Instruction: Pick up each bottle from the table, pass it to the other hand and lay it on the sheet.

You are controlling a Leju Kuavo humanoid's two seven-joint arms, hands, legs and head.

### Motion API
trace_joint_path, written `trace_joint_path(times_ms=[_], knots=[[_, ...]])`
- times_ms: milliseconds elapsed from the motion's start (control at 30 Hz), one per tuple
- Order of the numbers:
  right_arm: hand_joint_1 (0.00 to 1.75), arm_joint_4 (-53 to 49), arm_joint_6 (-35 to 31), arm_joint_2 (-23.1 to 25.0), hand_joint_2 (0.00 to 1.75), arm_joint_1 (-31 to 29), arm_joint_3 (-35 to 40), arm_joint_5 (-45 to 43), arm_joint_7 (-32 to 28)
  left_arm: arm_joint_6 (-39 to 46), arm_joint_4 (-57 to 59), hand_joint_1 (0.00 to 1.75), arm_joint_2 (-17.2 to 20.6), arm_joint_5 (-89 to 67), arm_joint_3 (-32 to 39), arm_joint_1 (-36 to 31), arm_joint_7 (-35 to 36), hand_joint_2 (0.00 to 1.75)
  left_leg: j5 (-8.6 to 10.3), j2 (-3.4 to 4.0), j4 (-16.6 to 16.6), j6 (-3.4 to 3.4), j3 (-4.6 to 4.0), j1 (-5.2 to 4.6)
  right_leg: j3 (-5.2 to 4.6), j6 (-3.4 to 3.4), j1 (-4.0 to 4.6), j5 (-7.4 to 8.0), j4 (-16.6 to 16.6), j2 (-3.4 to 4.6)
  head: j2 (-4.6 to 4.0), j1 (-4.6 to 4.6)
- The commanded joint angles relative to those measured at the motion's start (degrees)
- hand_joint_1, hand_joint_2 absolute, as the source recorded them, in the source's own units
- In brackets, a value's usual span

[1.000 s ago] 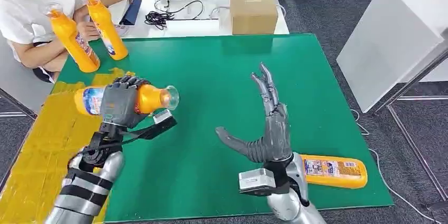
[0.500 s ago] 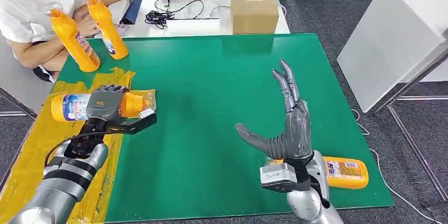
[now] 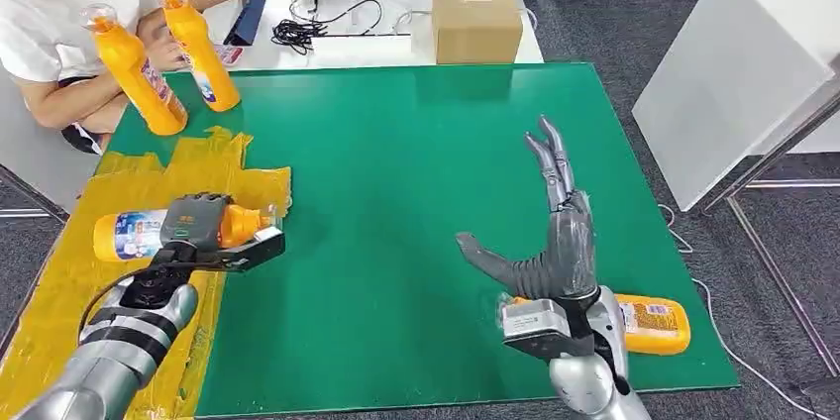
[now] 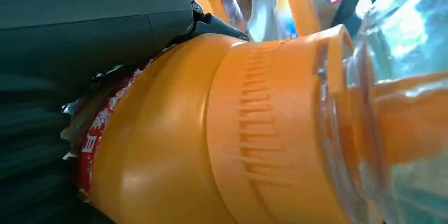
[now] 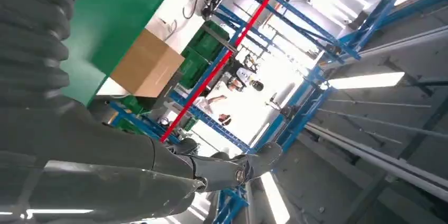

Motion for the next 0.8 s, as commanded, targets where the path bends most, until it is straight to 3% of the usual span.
trace_joint_path(times_ms=[33,233,400,500,533,600,667,800], knots=[[0.0,3.8,-0.3,0.4,1.75,-0.8,-1.7,0.1,0.4,-1.4,8.9,0.0,-2.6,3.4,1.9,-2.1,-2.7,1.75,-0.07,-0.04,-0.1,-0.03,0.31,0.06,0.4,0.04,0.06,-0.06,-0.2,-0.08,0.0,0.04],[0.0,4.7,-0.1,0.7,1.75,-0.9,-1.6,0.3,0.7,-1.6,12.0,0.0,-2.9,4.3,1.8,-1.8,-1.8,1.75,-0.03,-0.01,-0.1,-0.05,0.38,-0.02,0.43,0.01,0.0,-0.02,-0.1,0.0,0.0,0.02],[0.0,4.9,-0.5,0.6,1.75,-0.5,-1.5,0.3,0.9,8.4,5.6,0.0,-4.4,7.9,5.7,1.3,-3.2,1.75,-0.01,-0.05,-0.1,-0.02,0.37,-0.01,0.41,0.01,0.0,0.0,-0.1,-0.02,0.0,0.02],[0.0,5.1,-1.4,0.0,1.75,0.1,-1.1,0.8,1.1,14.0,-2.0,0.0,-6.0,14.1,9.2,4.7,-7.9,1.75,-0.04,0.01,-0.1,-0.03,0.39,0.02,0.42,0.03,0.03,-0.02,-0.1,0.02,0.0,0.02],[0.0,5.1,-1.5,-0.1,1.75,0.2,-1.1,0.9,1.2,14.0,-3.1,0.0,-6.2,14.8,9.4,5.1,-8.3,0.0,-0.04,-0.02,0.0,-0.02,0.33,0.03,0.38,0.03,0.04,-0.04,-0.1,-0.03,0.0,0.02],[0.0,5.1,-5.1,-1.1,1.75,1.2,-0.9,7.7,3.0,15.0,-11.1,0.0,-8.2,25.5,11.7,8.6,-15.9,0.0,-0.08,-0.05,0.0,-0.02,0.36,0.02,0.43,0.05,0.03,-0.1,-0.1,-0.07,0.0,0.0],[0.0,6.0,-2.3,-4.9,1.75,1.9,0.7,12.9,6.8,10.0,-18.8,0.0,-10.2,42.0,14.4,12.3,-24.2,0.0,0.0,-0.09,0.0,-0.01,0.19,-0.01,0.25,0.04,-0.01,-0.04,-0.1,-0.08,0.0,0.0],[0.0,7.1,-2.1,-6.8,1.75,2.7,0.4,14.1,7.3,8.3,-22.6,0.0,-10.1,46.0,15.1,14.8,-25.7,0.0,-0.12,0.04,0.0,-0.02,0.28,0.02,0.35,0.05,0.04,-0.05,-0.1,0.03,0.0,0.0]])
